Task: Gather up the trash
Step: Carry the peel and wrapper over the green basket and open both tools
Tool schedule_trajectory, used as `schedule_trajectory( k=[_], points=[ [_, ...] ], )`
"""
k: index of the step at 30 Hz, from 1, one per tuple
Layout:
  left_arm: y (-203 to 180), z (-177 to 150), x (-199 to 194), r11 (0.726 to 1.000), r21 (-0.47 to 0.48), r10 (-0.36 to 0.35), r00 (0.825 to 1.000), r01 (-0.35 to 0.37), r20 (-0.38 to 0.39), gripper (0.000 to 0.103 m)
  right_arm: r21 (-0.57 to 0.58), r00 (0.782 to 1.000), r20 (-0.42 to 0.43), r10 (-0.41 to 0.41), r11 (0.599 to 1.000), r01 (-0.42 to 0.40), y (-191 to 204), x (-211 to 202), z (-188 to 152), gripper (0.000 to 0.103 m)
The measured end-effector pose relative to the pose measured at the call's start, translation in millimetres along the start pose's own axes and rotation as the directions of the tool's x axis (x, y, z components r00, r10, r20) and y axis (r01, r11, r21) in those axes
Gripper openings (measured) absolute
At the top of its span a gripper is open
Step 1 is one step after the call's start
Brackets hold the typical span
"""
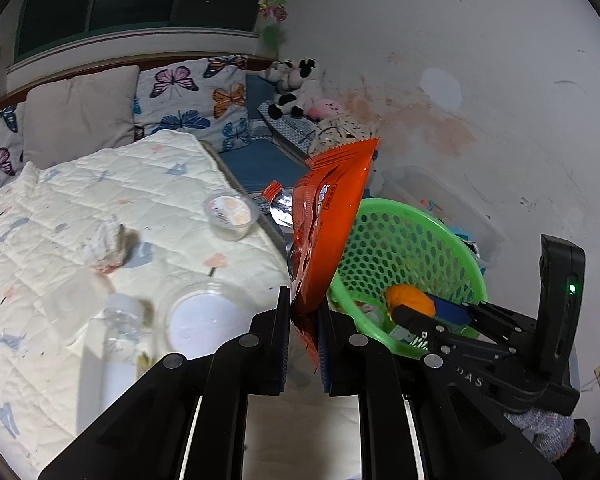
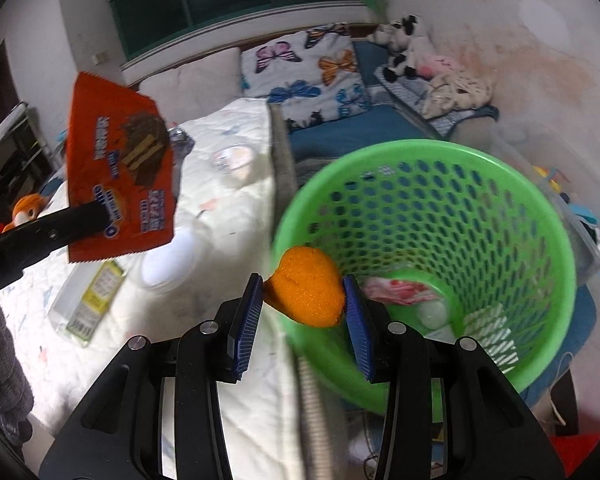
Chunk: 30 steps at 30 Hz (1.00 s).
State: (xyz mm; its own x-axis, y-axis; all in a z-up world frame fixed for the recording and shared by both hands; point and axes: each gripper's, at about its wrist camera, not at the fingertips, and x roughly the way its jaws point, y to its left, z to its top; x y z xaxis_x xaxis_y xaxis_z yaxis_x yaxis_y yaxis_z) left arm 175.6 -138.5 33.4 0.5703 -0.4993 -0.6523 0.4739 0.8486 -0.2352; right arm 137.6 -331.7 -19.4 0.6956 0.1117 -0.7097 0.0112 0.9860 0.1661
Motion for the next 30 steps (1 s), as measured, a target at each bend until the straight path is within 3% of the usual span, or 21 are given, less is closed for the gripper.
schedule_trajectory(
  k=[13,30],
  points=[
    [-28.1,5.2,23.5,0.999,0.039,-0.026,0.999,0.027,-0.032,0.012,0.027,0.997,-0.017,-0.081,0.996,0.082,-36.8,9.8,-3.9,0.042],
    [-56.8,8.4,51.8,0.994,0.08,-0.068,0.995,0.074,-0.073,0.012,0.06,0.993,-0.043,-0.111,0.992,0.113,-61.2,15.5,-10.4,0.044]
  ],
)
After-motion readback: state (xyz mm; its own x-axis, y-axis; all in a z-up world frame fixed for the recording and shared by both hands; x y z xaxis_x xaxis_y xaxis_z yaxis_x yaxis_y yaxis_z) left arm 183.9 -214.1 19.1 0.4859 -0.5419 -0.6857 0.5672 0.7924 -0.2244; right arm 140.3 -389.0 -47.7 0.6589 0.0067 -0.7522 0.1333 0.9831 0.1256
